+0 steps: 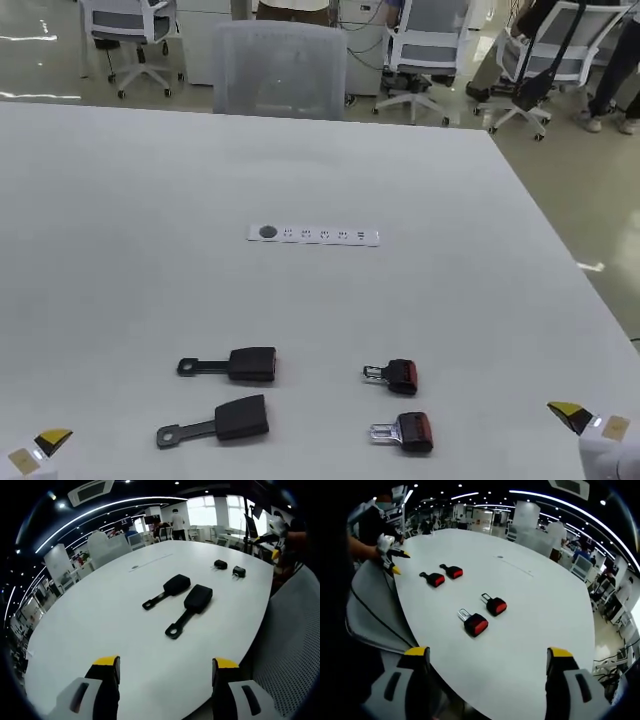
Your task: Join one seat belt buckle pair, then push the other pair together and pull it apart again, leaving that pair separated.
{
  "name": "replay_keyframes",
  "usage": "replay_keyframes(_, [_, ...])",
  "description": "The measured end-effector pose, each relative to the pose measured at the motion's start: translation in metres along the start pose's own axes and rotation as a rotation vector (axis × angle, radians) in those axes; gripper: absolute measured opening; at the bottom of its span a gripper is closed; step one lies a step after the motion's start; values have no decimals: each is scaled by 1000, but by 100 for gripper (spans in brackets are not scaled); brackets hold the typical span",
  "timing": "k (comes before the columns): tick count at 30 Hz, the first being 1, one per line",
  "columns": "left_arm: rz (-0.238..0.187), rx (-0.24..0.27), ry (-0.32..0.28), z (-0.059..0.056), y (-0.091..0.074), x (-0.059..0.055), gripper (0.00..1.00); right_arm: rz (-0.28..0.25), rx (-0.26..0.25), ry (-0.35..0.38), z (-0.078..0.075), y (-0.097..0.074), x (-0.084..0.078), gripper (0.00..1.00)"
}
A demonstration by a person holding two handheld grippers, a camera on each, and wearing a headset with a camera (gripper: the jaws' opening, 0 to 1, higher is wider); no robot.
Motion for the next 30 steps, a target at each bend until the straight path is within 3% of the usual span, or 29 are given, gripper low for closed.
replay_keyframes(12, [-9,6,-19,1,1,2,78,-20,-1,-18,2,-3,2,100])
replay_keyframes(30, [-8,2,7,-2,1,4,81,-29,-13,-17,1,-6,5,98])
Point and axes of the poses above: the centre of the closed fingertips' face, and the gripper's own axes: y roughly forward along the fingers, z roughly to its left, x roughly out of its top, the point moved 1 cm from there along -y, roughly backward along the fingers, and after that the axes turned 6 degrees about x, right-handed, at the moved point
